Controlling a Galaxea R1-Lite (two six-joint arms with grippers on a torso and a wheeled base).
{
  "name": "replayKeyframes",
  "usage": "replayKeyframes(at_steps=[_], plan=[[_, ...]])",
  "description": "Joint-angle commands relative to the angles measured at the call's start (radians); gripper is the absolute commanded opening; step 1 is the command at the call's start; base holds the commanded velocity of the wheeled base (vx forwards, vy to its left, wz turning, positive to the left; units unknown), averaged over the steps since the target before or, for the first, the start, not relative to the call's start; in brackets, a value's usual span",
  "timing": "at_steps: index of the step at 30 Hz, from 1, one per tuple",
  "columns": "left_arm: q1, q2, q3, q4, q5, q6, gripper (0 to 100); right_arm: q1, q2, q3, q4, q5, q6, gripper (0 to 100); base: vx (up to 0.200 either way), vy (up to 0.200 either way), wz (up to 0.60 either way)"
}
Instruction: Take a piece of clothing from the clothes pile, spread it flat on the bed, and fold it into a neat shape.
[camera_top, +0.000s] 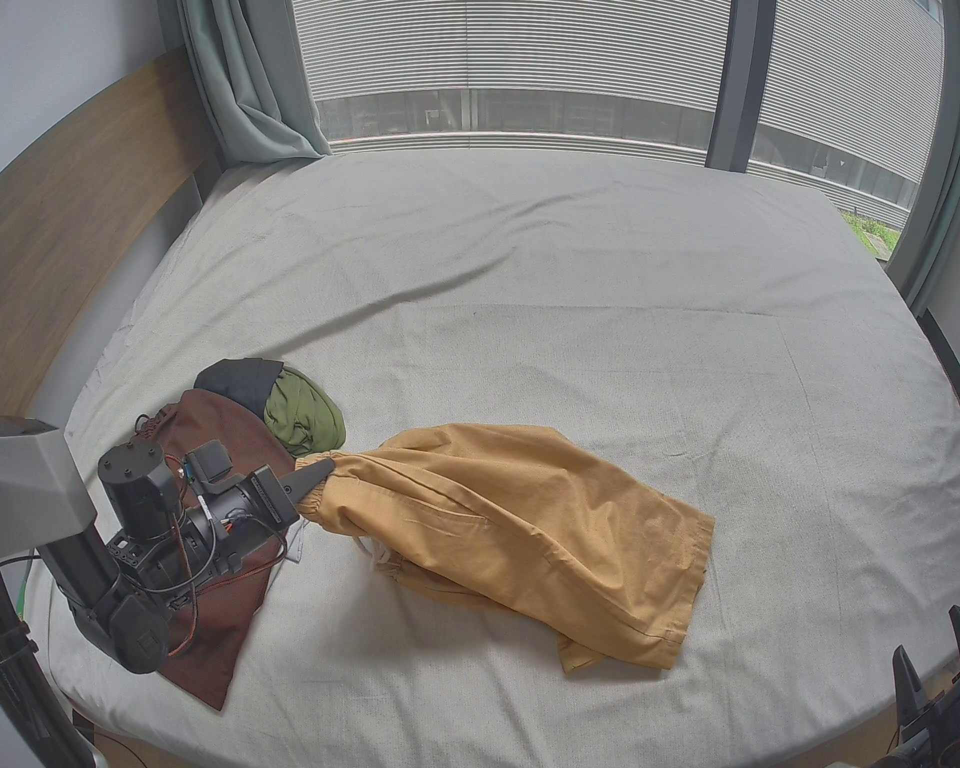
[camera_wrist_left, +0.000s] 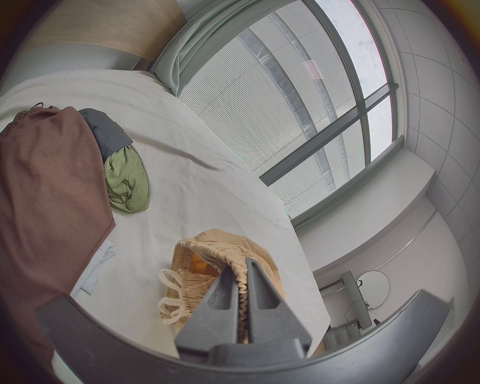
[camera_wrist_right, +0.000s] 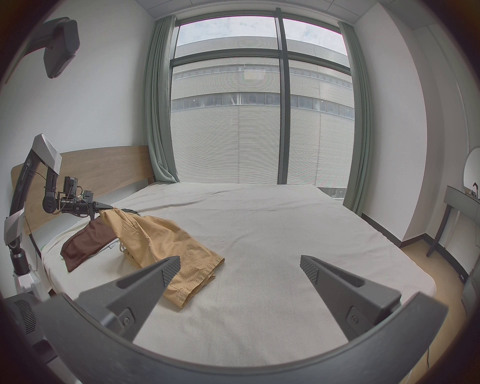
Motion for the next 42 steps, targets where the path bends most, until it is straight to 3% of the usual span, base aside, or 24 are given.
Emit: replayKeyframes(at_steps=[1, 39, 41, 42], plan=[[0.008, 0.015, -0.011, 0.0, 0.0, -0.001, 0, 0.0, -0.016, 0.018, 0.001, 0.0, -0.001, 100, 0.0, 0.0, 0.0], [0.01, -0.016, -0.016, 0.0, 0.003, -0.002, 0, 0.0, -0.016, 0.018, -0.005, 0.017, -0.02, 100, 0.0, 0.0, 0.0], [0.01, -0.017, -0.019, 0.0, 0.003, -0.002, 0, -0.001, -0.016, 0.012, -0.01, 0.02, -0.012, 100, 0.0, 0.0, 0.0], [0.01, -0.019, -0.019, 0.0, 0.003, -0.004, 0, -0.001, 0.031, -0.1, -0.089, 0.017, 0.055, 100, 0.0, 0.0, 0.0]])
